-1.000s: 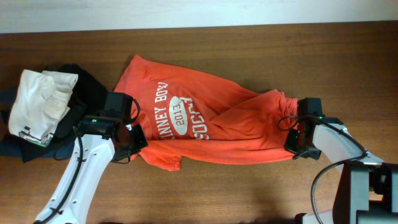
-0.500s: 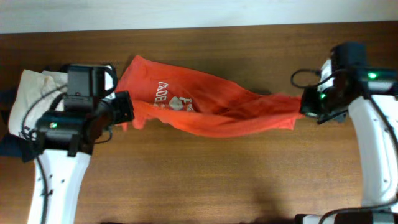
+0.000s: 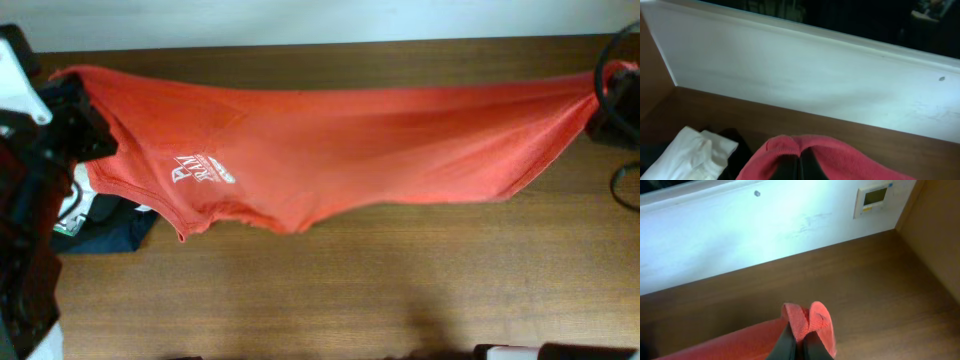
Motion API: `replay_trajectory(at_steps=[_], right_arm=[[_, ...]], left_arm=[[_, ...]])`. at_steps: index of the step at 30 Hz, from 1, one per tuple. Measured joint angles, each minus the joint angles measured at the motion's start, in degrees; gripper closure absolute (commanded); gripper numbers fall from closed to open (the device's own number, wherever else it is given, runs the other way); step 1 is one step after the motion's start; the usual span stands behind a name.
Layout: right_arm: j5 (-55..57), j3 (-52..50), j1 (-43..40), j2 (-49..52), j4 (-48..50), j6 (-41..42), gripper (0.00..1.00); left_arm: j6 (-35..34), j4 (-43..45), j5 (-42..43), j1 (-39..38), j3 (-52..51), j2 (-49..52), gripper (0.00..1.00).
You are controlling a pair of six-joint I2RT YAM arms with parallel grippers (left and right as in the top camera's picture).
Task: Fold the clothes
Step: 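Lift the shirt with both grippers, shake and lay it flat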
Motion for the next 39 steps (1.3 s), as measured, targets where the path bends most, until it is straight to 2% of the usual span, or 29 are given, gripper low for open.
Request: replay_trajectory(at_steps=[3, 6, 8, 9, 10, 12, 15, 16, 17, 18, 19, 22, 23, 25, 27, 29, 34, 39], right_arm=[[0.2, 0.0, 0.0, 7.3, 0.3, 0.0, 0.96], [0.2, -0.1, 0.0, 18.0, 3.9, 0.0, 0.96], [0.2, -0.3, 0.0, 24.0, 10.7, 0.5, 0.96], [0.2, -0.4, 0.0, 27.5, 17.0, 1.9, 0.96], [0.2, -0.7, 0.0, 28.8, 20.6, 2.3, 0.96], [0.2, -0.6, -0.1, 29.3, 28.7, 3.3, 0.96], [-0.4, 4.4, -2.1, 26.9, 32.8, 3.5, 0.96], [-1.1, 6.6, -4.2, 24.8, 31.3, 3.5, 0.96], [-1.7, 8.1, -5.6, 22.7, 28.2, 3.5, 0.96], [-2.0, 9.2, -6.6, 21.0, 22.9, 3.5, 0.96], [-1.9, 9.2, -7.2, 20.0, 16.6, 3.5, 0.96], [-0.8, 2.5, -8.3, 22.6, 3.1, 3.3, 0.96], [-0.6, -1.4, -8.4, 24.0, 1.9, 2.9, 0.96], [0.0, -13.3, -8.5, 25.8, 0.6, 2.3, 0.96], [0.5, -25.2, -8.7, 26.8, 0.8, 1.6, 0.96], [0.9, -35.9, -8.8, 26.8, 0.2, 1.5, 0.96], [1.3, -53.9, -9.1, 26.4, 0.0, 1.5, 0.96], [3.8, -68.3, -10.0, 21.0, 5.2, 3.8, 0.96]], left_arm=[[0.0, 2.3, 2.6, 0.0, 0.4, 5.9, 1.0], [0.0, 5.7, 4.9, 0.0, 0.5, 16.2, 1.0], [0.4, 13.1, 5.8, 0.0, 0.3, 23.8, 1.0], [0.9, 20.6, 6.1, 0.0, 0.2, 28.5, 1.0], [1.0, 24.9, 6.3, 0.0, -0.3, 30.2, 1.0], [1.3, 39.8, 6.6, -0.1, -0.5, 32.5, 1.0], [1.5, 43.6, 7.5, 0.5, 8.3, 32.5, 1.0], [1.5, 41.2, 8.5, 1.5, 15.0, 32.4, 1.0], [1.5, 34.1, 10.7, 2.8, 21.4, 31.6, 1.0], [1.6, 26.5, 12.2, 3.3, 24.5, 30.9, 1.0], [1.7, 15.1, 14.4, 3.7, 26.8, 29.6, 1.0], [2.6, -12.2, 16.6, 2.9, 24.8, 30.5, 1.0], [3.4, -16.4, 16.7, 2.2, 22.2, 32.5, 1.0], [4.7, -21.8, 16.6, 0.7, 14.0, 37.0, 1.0], [5.8, -22.4, 16.6, -0.9, 1.4, 42.0, 1.0], [6.4, -22.7, 16.6, -2.4, -7.1, 42.7, 1.0], [9.9, -29.4, 16.5, -6.1, -23.7, 42.7, 1.0], [11.5, -25.4, 14.2, -6.5, -37.2, 36.4, 1.0]])
